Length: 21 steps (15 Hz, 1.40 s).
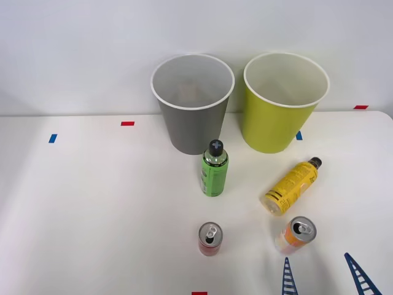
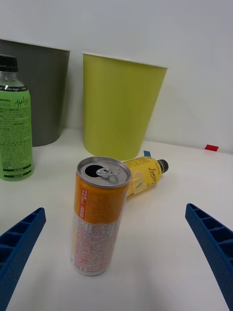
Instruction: Put cans in the gray bin, plastic bottles in the light green bin
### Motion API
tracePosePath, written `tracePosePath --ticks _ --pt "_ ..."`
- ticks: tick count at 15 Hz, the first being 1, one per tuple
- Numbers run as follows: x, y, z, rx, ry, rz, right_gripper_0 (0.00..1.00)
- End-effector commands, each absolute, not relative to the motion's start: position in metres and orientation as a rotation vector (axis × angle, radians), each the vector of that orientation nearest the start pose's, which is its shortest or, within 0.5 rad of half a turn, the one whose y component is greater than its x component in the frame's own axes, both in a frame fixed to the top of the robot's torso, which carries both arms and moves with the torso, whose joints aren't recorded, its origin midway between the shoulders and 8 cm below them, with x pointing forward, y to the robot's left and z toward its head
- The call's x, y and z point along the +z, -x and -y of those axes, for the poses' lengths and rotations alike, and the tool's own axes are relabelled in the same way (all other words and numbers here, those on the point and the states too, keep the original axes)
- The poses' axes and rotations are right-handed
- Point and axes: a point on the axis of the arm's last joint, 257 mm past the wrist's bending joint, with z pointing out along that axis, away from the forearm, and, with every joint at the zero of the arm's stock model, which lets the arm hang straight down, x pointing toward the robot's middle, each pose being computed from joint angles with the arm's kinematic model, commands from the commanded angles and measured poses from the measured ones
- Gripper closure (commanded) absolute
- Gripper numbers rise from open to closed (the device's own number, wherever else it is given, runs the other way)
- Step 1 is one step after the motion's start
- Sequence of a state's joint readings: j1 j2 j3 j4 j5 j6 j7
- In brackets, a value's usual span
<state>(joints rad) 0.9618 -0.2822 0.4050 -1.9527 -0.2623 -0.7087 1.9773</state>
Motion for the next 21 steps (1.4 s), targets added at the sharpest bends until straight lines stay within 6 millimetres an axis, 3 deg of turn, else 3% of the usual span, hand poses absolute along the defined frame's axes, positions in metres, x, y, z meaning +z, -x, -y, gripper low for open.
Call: tracePosePath --ticks 1,21 --pt "-0.2458 -0.2381 0.2141 -0.132 0.126 -1.476 0.00" --pt "-0.2458 -0.2381 0.2141 -0.132 0.126 -1.476 0.00"
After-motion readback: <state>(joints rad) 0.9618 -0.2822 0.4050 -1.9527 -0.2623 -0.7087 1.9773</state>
